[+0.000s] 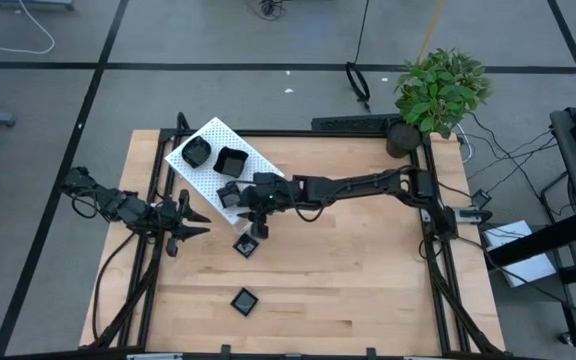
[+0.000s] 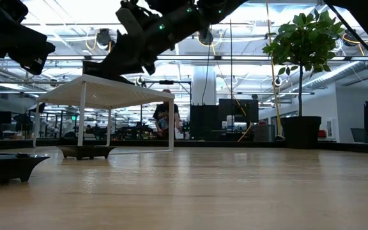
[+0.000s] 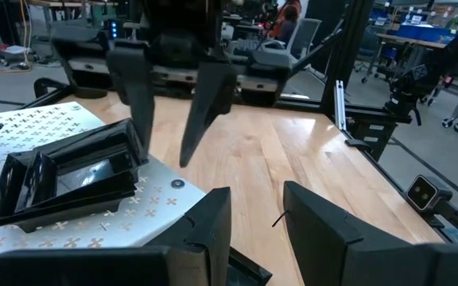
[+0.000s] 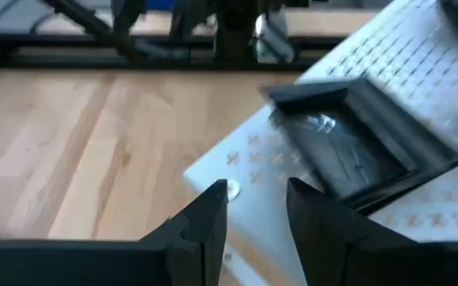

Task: Pick & Place Mini shaped plates
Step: Stack the black square plate on top of the black square plate on the shelf

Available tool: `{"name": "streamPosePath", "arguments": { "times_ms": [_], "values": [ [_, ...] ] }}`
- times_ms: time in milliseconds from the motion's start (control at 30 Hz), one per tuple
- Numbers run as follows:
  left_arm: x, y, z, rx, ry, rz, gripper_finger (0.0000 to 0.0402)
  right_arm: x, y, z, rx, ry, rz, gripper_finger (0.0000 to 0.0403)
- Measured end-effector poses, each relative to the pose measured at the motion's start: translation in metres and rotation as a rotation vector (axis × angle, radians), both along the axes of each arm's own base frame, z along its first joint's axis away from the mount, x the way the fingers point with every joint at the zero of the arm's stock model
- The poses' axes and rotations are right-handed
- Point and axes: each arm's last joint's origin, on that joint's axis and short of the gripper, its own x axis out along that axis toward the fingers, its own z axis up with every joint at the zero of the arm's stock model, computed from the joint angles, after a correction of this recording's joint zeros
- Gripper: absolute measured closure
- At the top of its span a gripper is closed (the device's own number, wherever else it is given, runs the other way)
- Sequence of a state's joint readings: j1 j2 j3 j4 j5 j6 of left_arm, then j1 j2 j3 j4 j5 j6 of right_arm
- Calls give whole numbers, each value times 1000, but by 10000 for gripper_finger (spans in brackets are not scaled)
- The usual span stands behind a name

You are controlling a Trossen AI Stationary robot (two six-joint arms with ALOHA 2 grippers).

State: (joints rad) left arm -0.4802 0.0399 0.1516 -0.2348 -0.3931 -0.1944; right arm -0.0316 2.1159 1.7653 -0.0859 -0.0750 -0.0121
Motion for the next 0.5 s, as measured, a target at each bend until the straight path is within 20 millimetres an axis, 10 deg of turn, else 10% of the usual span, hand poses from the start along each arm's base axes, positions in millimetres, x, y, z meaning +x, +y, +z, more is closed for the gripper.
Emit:
{"name": "streamPosePath", "arguments": {
  "times_ms": [500],
  "values": [
    [0,0,0,0,0,0,282,0,-6,0,24,-17,-21,277]
  ]
}}
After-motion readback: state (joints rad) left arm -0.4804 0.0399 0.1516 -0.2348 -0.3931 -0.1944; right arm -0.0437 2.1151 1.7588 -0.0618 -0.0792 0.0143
